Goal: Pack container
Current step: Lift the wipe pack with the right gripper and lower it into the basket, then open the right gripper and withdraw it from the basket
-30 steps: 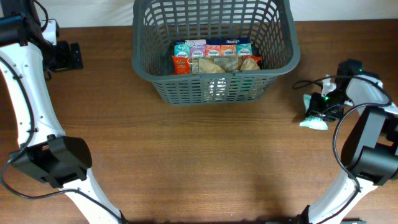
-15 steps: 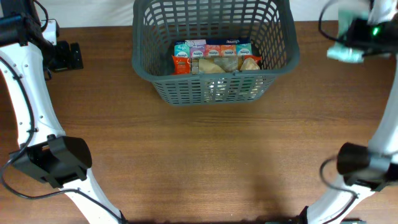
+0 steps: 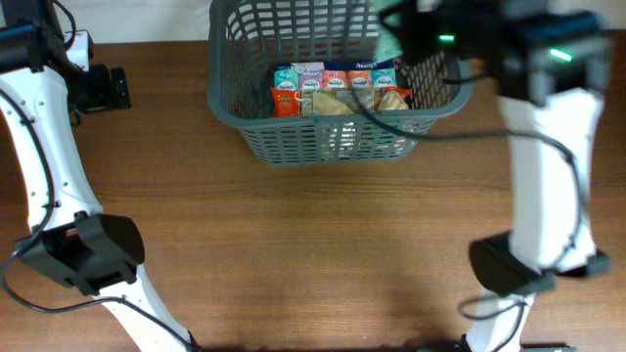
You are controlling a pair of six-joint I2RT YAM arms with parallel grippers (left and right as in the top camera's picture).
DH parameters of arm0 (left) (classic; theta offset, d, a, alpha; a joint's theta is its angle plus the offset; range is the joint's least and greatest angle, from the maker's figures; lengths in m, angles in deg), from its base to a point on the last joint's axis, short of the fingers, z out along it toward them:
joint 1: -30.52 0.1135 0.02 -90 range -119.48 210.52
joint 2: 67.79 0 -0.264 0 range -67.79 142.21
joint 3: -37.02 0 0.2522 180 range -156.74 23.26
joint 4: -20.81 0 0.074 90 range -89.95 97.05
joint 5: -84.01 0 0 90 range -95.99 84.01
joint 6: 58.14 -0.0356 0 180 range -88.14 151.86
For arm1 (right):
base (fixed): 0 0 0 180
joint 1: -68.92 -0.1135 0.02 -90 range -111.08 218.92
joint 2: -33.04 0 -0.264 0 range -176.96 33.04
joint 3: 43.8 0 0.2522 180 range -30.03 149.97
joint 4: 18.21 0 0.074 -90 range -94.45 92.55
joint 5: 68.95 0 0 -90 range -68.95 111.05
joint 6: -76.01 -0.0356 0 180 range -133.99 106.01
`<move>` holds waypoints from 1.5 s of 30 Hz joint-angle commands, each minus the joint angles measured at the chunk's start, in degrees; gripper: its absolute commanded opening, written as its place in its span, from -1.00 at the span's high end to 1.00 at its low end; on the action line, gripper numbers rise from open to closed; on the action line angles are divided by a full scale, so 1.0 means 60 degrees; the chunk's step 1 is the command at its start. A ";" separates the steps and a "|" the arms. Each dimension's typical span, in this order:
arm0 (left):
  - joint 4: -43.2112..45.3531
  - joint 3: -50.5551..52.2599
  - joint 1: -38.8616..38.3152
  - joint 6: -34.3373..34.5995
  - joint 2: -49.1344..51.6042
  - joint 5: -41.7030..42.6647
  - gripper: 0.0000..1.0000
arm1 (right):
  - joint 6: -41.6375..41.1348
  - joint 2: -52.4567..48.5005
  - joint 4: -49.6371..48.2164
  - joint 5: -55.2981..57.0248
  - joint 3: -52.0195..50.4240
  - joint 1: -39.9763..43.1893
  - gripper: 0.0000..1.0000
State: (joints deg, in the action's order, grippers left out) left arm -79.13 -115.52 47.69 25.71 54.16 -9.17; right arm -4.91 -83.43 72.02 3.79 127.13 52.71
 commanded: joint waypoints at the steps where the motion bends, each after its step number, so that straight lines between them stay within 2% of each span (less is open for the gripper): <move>1: 0.0000 0.0000 0.0044 0.0124 0.0007 0.0073 -0.99 | 0.0393 -0.0765 -0.0535 -0.0033 -0.0397 -0.0379 0.83; 4: 0.0000 0.0000 0.0044 0.0124 0.0007 0.0069 -0.99 | -0.0200 -0.1421 -0.0867 -0.0193 -0.0670 -0.0688 0.88; 19: 0.0000 0.0000 0.0044 0.0124 0.0007 0.0069 -0.99 | 0.0197 -0.4135 -0.0816 -0.0200 -0.0714 -0.2109 0.88; 21: -0.0004 0.0000 0.0044 0.0124 0.0007 0.0069 -0.99 | 0.0197 -0.4320 -0.0758 -0.0200 -0.0714 -0.2109 0.86; 23: -0.0004 0.0000 0.0044 0.0124 0.0007 0.0069 -0.99 | 0.0197 -0.4586 -0.0641 -0.0200 -0.0714 -0.2109 0.72; 27: 0.0000 0.0000 0.0044 0.0124 0.0007 0.0069 -0.99 | 0.0197 -0.5067 -0.0211 -0.0200 -0.0714 -0.2109 0.72; 28: -0.0004 0.0000 0.0044 0.0124 0.0007 0.0069 -0.99 | 0.0197 -0.5129 -0.0149 -0.0211 -0.0714 -0.2109 0.61; 29: 0.0000 0.0000 0.0044 0.0124 0.0007 0.0069 -0.99 | 0.0197 -0.5140 -0.0124 -0.0237 -0.0714 -0.2109 0.21; 30: -0.0004 0.0000 0.0044 0.0124 0.0007 0.0069 -0.99 | 0.0193 -0.5136 -0.0098 -0.0248 -0.0710 -0.2109 -0.40; 31: 0.0000 0.0000 0.0044 0.0124 0.0007 0.0069 -0.99 | 0.0197 -0.5045 -0.0087 -0.0244 -0.0699 -0.2109 -0.81; 32: 0.0000 0.0000 0.0044 0.0124 0.0007 0.0069 -0.99 | 0.0200 -0.4947 -0.0073 -0.0237 -0.0699 -0.2095 -0.87; 36: 0.0000 0.0000 0.0044 0.0124 0.0007 0.0069 -0.99 | -0.0007 -0.4229 0.0277 -0.0466 -0.0233 -0.1865 -0.87; 39: 0.0000 0.0000 0.0044 0.0124 0.0007 0.0069 -0.99 | -0.0219 -0.3603 0.0321 -0.0936 0.0386 -0.1625 -0.96; 40: 0.0000 0.0000 0.0044 0.0124 0.0007 0.0069 -0.99 | -0.0361 -0.3395 0.0357 -0.0940 0.0576 -0.1552 -0.96; 43: 0.0000 0.0000 0.0044 0.0124 0.0007 0.0069 -0.99 | -0.0831 -0.2667 0.0481 -0.0831 0.1129 -0.1202 -0.76; 45: 0.0000 0.0000 0.0044 0.0124 0.0007 0.0069 -0.99 | -0.1086 -0.2138 0.0488 -0.0801 0.1395 -0.0845 -0.75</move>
State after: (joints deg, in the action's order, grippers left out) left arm -79.13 -115.52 47.69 25.73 54.16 -9.17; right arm -8.12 -106.27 74.86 0.27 130.63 44.36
